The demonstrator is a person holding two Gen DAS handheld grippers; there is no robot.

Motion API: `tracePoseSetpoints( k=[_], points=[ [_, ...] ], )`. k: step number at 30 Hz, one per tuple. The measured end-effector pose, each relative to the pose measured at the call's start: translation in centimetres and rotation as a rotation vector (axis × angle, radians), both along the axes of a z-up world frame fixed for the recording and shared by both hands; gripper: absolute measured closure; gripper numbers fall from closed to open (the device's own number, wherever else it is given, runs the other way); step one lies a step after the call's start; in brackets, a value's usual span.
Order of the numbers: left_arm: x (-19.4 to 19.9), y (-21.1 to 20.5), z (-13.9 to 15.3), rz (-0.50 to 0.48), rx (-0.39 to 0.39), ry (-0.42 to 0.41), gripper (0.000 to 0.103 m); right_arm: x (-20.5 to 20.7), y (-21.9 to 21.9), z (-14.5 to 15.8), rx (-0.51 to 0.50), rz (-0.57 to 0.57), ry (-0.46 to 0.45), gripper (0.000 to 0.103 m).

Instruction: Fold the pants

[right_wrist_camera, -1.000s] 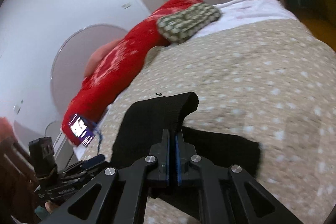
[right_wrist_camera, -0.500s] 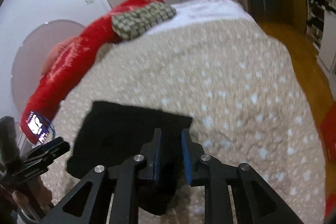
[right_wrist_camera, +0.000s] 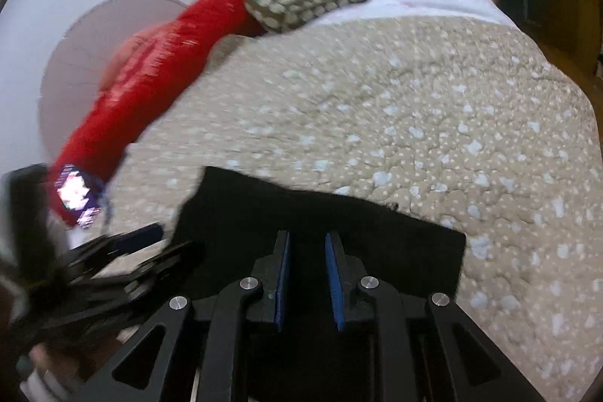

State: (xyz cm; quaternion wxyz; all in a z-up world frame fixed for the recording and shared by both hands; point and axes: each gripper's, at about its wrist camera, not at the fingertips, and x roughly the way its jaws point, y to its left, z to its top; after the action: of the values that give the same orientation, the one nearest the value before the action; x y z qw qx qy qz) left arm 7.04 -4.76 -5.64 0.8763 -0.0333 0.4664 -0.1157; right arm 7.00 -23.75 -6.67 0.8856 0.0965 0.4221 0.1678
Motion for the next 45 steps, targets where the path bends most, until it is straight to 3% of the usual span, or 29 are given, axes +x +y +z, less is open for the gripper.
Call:
tracePoseSetpoints(
  k=[3, 6, 9, 12, 20, 24, 28, 32, 40, 45],
  points=[
    [-0.2, 0.0, -0.1, 0.015, -0.009, 0.000, 0.030, -3.5, 0.0, 0.7, -0.021, 0.049, -0.017, 0.085],
    [-0.8, -0.3, -0.1, 0.013, 0.004, -0.008, 0.030, -6.6, 0.0, -0.6, -0.057, 0.083, 0.007, 0.085],
    [-0.8, -0.6, -0.3, 0.024, 0.006, -0.007, 0.030, -8.8, -0.5, -2.3, -0.041, 0.086, -0.033, 0.085],
    [-1.2, -0.7, 0.0, 0.030, 0.012, -0.004, 0.030, -9.0, -1.2, -3.2, 0.012, 0.057, -0.043, 0.085],
    [-4.7, 0.4, 2.6, 0.032, -0.037, -0.036, 0.031, -10.1, -1.1, 0.3, -0.005, 0.063, -0.090, 0.084],
    [-6.1, -0.5, 1.4, 0.004, -0.012, -0.010, 0.031, -10.1, 0.1, -0.1, -0.043, 0.076, -0.084, 0.083],
    [-6.4, -0.8, -0.4, 0.010, -0.026, 0.037, 0.031, -9.2, -0.2, -2.4, -0.055, 0.048, 0.009, 0.083],
    [-6.3, -1.0, -0.4, 0.013, -0.027, 0.038, 0.030, -9.2, -0.7, -2.6, -0.028, 0.044, 0.002, 0.083],
    [-6.0, -1.0, -0.5, 0.010, -0.021, 0.033, 0.030, -9.6, -1.1, 0.0, -0.049, 0.029, -0.061, 0.082],
    [-5.9, -1.2, -0.6, 0.007, -0.018, 0.029, 0.030, -8.7, -1.1, -0.5, -0.078, 0.007, -0.043, 0.082]
  ],
)
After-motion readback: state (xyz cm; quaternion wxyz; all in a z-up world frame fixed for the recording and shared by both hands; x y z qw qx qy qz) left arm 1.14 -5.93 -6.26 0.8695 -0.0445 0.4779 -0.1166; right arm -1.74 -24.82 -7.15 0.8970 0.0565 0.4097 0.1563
